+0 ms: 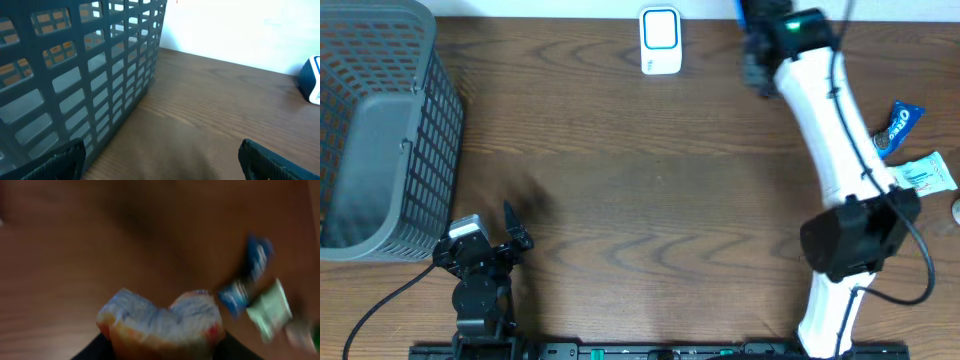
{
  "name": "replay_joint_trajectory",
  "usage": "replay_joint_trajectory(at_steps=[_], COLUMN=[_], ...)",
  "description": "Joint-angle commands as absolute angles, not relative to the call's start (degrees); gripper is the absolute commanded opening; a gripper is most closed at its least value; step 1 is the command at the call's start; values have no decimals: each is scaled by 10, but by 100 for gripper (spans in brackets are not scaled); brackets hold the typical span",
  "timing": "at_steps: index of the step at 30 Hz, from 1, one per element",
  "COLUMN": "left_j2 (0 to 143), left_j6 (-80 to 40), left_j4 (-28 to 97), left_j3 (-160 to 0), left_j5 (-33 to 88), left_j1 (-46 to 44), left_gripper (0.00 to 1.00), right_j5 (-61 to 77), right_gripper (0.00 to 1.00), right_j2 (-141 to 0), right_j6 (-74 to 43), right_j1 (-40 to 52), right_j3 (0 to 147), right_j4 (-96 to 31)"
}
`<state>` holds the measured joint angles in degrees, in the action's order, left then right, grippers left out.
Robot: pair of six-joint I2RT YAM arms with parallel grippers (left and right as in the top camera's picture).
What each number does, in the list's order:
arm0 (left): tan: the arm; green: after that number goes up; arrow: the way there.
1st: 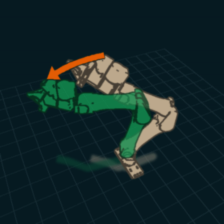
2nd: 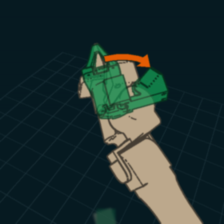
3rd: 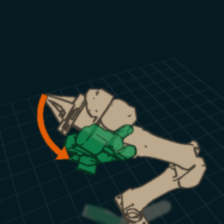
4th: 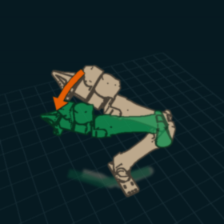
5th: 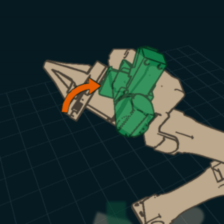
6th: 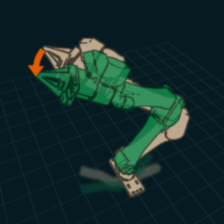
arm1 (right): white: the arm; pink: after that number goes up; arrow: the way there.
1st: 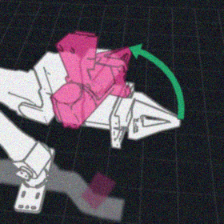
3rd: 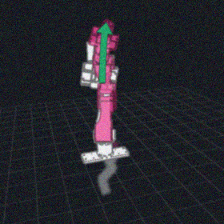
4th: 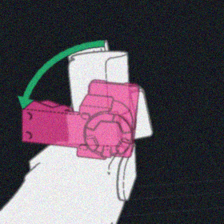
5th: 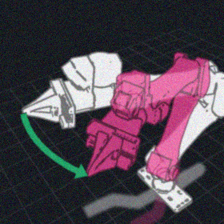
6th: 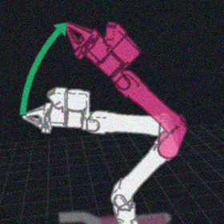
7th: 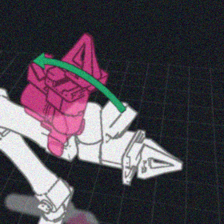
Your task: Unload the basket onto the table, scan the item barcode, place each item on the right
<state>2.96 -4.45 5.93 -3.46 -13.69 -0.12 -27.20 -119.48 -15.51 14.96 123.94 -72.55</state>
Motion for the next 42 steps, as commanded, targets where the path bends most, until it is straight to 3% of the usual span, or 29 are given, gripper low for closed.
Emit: replay_joint_trajectory(at_steps=[1,11,17,18,19,20,31,42], left_j2=[29,29,29,29,29,29,29,29], left_j6=[-41,-41,-41,-41,-41,-41,-41,-41], left_j4=[65,65,65,65,65,65,65,65], left_j3=[-18,-18,-18,-18,-18,-18,-18,-18], left_j5=[-142,-142,-142,-142,-142,-142,-142,-142], left_j1=[-3,-3,-3,-3,-3,-3,-3,-3], left_gripper=[98,98,98,98,98,98,98,98], right_j5=[-245,-190,-166,-153,-137,-119,-52,-57], right_gripper=[45,52,56,69,89,99,99,99], right_j2=[-1225,-1225,-1225,-1225,-1224,-1223,-1115,-836], right_j6=[-238,-237,-237,-237,-237,-237,-237,-235], right_j1=[51,-97,-155,-162,-167,-171,-147,-102], right_j3=[1164,939,896,901,908,921,1137,1144], right_j4=[-707,-503,-444,-444,-447,-456,-633,-664])
